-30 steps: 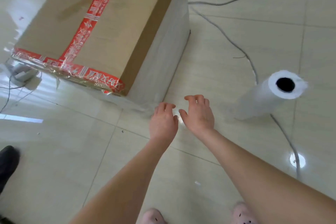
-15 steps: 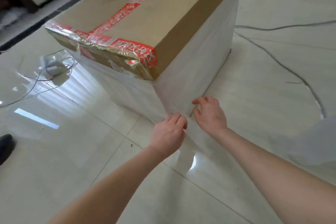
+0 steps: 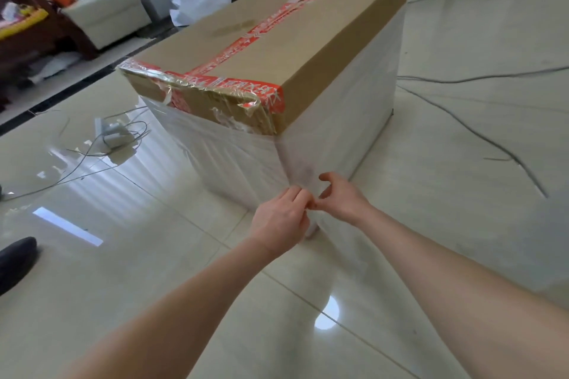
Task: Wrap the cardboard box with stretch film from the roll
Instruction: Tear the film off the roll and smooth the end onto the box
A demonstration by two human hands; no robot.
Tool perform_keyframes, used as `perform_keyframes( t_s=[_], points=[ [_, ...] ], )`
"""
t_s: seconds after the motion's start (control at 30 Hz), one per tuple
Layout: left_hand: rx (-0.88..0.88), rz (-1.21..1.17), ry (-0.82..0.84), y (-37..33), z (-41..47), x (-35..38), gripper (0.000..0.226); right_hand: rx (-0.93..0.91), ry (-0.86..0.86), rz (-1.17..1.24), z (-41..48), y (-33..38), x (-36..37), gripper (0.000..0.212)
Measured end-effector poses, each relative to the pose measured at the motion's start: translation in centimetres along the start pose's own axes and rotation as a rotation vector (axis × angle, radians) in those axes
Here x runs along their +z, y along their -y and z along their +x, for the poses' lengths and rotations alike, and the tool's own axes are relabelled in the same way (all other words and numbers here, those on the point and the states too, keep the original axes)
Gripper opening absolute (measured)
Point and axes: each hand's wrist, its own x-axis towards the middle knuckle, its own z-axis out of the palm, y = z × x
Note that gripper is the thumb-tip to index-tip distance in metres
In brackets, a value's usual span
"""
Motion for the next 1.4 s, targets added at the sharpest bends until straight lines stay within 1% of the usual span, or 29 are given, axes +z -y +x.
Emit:
perform_keyframes(
  t_s=[0.03,0.1,0.17,0.2,0.27,0.3,0.37,0.47,0.5,0.57,0.6,0.67,0.7,0.77,0.83,0.87,0.9,0.93,1.0,1.03,1.07,1.1,1.13,1.17,1.2,1.23,1.3,1.37,1.4],
  points=[
    [-0.001,-0.005,0.004,0.0,0.1,-0.1,0.020,0.003,0.012,-0.041,0.1,0.0,-0.2,0.065],
    [-0.062,-0.032,0.055,0.2,0.3,-0.6,0.023,-0.010,0.040,-0.126,0.3,0.2,-0.5,0.036],
    [-0.216,-0.029,0.153,0.9,0.1,-1.3,0.019,-0.042,0.017,-0.151,0.3,0.3,-0.8,0.014],
    [-0.279,-0.012,0.180,1.5,-0.2,-1.7,0.017,-0.054,-0.014,-0.124,0.1,0.3,-1.1,0.010],
    [-0.298,-0.006,0.179,2.4,-0.9,-2.2,0.016,-0.063,-0.080,0.008,0.0,0.1,-1.6,0.020],
    [-0.256,-0.012,0.155,2.5,-1.1,-2.5,0.016,-0.061,-0.096,0.093,-0.1,0.1,-1.7,0.025],
    [-0.115,-0.004,0.087,1.9,-0.5,-2.5,0.023,-0.066,-0.109,0.239,0.0,0.1,-2.1,0.028],
    [0.034,0.125,0.005,0.8,1.5,-2.4,0.031,-0.130,-0.122,0.294,0.2,0.1,-3.0,0.027],
    [0.053,0.184,0.000,0.4,2.2,-2.6,0.039,-0.144,-0.121,0.304,0.2,0.3,-3.7,0.027],
    [0.041,0.300,0.035,-0.5,3.5,-3.0,0.068,-0.152,-0.125,0.332,-0.1,0.8,-5.1,0.023],
    [0.034,0.347,0.065,-1.0,3.9,-3.1,0.079,-0.151,-0.117,0.327,-0.3,1.0,-5.9,0.022],
    [0.035,0.409,0.128,-2.0,4.4,-3.0,0.087,-0.126,-0.044,0.316,-0.8,1.2,-7.3,0.021],
    [0.037,0.421,0.143,-2.4,4.6,-2.8,0.084,-0.105,0.009,0.323,-0.9,1.1,-7.7,0.023],
    [0.060,0.423,0.106,-2.8,5.3,-2.7,0.059,-0.061,0.069,0.357,-1.3,0.9,-8.5,0.031],
    [0.132,0.371,0.038,-2.4,6.1,-2.8,0.036,-0.055,0.034,0.384,-1.6,0.5,-9.3,0.033],
    [0.169,0.324,0.026,-2.3,6.4,-3.2,0.029,-0.061,0.010,0.404,-1.8,0.4,-9.7,0.028],
    [0.182,0.283,0.025,-2.2,6.7,-3.8,0.025,-0.067,0.014,0.418,-1.9,0.3,-10.2,0.020],
    [0.165,0.248,0.022,-2.1,6.9,-4.4,0.021,-0.064,0.050,0.423,-2.2,0.3,-10.6,0.018],
    [0.030,0.175,0.005,-2.3,7.5,-5.4,0.022,-0.049,0.217,0.395,-2.5,0.4,-11.3,0.032],
    [-0.041,0.149,0.024,-2.4,7.9,-5.8,0.024,-0.056,0.277,0.340,-2.5,0.3,-11.5,0.038],
    [-0.068,0.118,0.010,-2.6,8.3,-6.2,0.025,-0.069,0.293,0.297,-2.6,0.4,-11.5,0.038],
    [-0.073,0.088,-0.013,-2.8,8.7,-6.5,0.025,-0.102,0.252,0.302,-2.2,0.1,-11.4,0.028],
    [-0.071,0.059,-0.038,-3.2,9.1,-6.9,0.025,-0.114,0.181,0.343,-2.3,0.4,-11.4,0.011],
    [-0.069,0.043,-0.060,-3.5,9.4,-7.1,0.025,-0.128,0.109,0.412,-2.0,0.3,-11.4,0.011],
    [-0.078,0.042,-0.057,-3.8,9.8,-7.3,0.024,-0.123,0.038,0.477,-2.0,0.5,-11.4,0.023],
    [-0.098,0.048,-0.040,-4.0,10.2,-7.5,0.024,-0.121,-0.004,0.533,-1.7,0.3,-11.4,0.026],
    [-0.161,0.024,-0.034,-4.1,11.1,-7.7,0.022,-0.121,-0.069,0.618,-1.6,0.4,-11.6,0.021],
    [-0.205,-0.034,-0.047,-4.1,12.1,-7.9,0.019,-0.093,-0.142,0.670,-1.3,0.3,-11.6,0.010],
    [-0.205,-0.043,-0.044,-4.2,12.7,-8.0,0.017,-0.074,-0.183,0.680,-1.3,0.2,-11.6,0.018]
  ],
)
